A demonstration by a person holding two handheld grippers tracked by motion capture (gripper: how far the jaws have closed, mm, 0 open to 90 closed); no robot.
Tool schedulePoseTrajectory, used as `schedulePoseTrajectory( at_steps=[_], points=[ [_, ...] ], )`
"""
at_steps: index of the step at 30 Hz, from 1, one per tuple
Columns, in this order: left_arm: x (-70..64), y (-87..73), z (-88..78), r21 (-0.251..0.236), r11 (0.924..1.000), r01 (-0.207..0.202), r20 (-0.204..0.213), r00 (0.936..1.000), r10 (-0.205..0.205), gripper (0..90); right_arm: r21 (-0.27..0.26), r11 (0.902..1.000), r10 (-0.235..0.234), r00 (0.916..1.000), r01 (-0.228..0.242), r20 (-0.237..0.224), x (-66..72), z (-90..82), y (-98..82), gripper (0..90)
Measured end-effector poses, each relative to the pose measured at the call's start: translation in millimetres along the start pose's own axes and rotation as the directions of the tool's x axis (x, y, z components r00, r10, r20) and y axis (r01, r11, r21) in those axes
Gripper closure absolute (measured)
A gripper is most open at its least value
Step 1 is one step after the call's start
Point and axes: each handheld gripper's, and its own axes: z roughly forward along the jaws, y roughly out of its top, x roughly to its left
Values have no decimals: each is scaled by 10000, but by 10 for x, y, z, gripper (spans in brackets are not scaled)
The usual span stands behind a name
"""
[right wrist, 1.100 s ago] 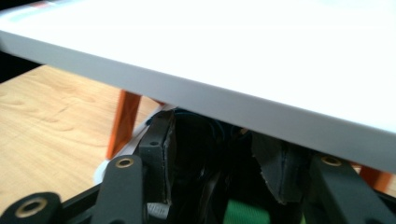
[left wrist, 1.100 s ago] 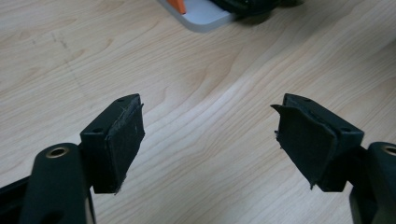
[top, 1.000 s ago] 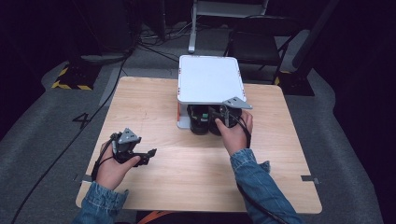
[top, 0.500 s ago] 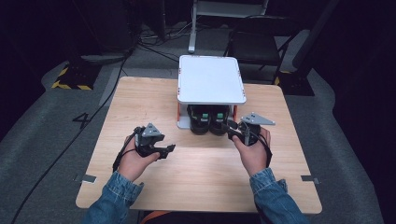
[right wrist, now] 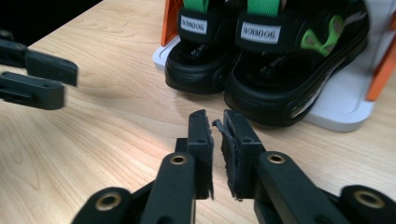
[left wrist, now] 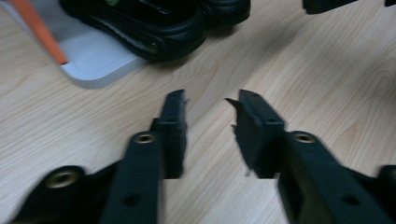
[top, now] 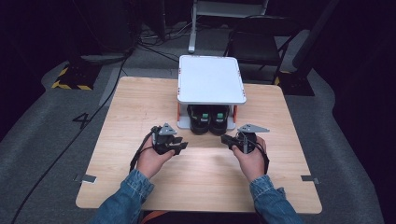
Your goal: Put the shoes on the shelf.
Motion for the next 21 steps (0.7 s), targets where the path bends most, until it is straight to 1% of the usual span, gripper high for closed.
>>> schedulePoseTrajectory(
  at_steps=[1,2,3,4,5,6,7,8,10,12,13,14,16,17,18,19,20,21],
  points=[
    [4,12,55,110,9999,-64,45,10000,64,751,59,10000,47,10000,-47,4,-16,37,-6,847],
    [6,22,113,120,9999,-49,34,10000,48,786,101,9999,52,10000,-53,58,-37,76,-9,854],
    [18,31,166,123,9999,-15,85,10000,14,804,149,9999,76,9999,-77,86,-58,114,-12,859],
    [30,39,212,109,9999,100,115,9999,-102,828,176,9998,109,9999,-111,117,-77,151,-14,864],
    [50,47,256,95,9998,150,164,9998,-151,871,248,9996,162,9997,-166,173,-104,204,-20,871],
    [65,56,300,95,9997,219,220,9995,-221,871,248,9996,162,9997,-166,173,-104,204,-20,871],
    [75,73,339,208,9995,246,184,9995,-250,881,254,9995,163,9997,-167,174,-115,225,-25,872],
    [81,92,372,219,9995,229,122,9997,-231,889,274,9994,209,9996,-214,191,-123,243,-30,874],
    [93,138,425,187,9996,198,159,9997,-201,895,326,9990,285,9994,-292,214,-142,268,-39,878],
    [104,174,472,21,9997,231,173,9996,-232,894,331,9989,338,9992,-345,217,-156,286,-44,879],
    [114,193,494,101,9998,156,148,9998,-158,894,349,9987,369,9991,-377,229,-158,292,-46,880],
    [126,213,517,113,9998,176,139,9997,-178,893,372,9986,371,9990,-381,265,-160,299,-46,879],
    [156,237,553,60,9999,145,185,9997,-146,872,390,9982,441,9985,-454,339,-172,314,-47,876],
    [180,236,587,-85,9999,92,206,9997,-91,844,379,9979,507,9978,-523,415,-192,334,-51,872],
    [198,230,610,-60,10000,71,262,9996,-69,844,379,9979,507,9978,-523,415,-192,334,-51,872],
    [217,218,645,64,10000,75,261,9996,-76,842,362,9979,527,9976,-543,446,-201,342,-53,869],
    [240,206,672,103,9999,137,345,9993,-140,848,343,9977,572,9971,-589,493,-212,353,-55,865],
    [266,207,680,150,9993,340,513,9981,-347,874,318,9971,677,9965,-693,492,-222,363,-58,862]
  ],
)
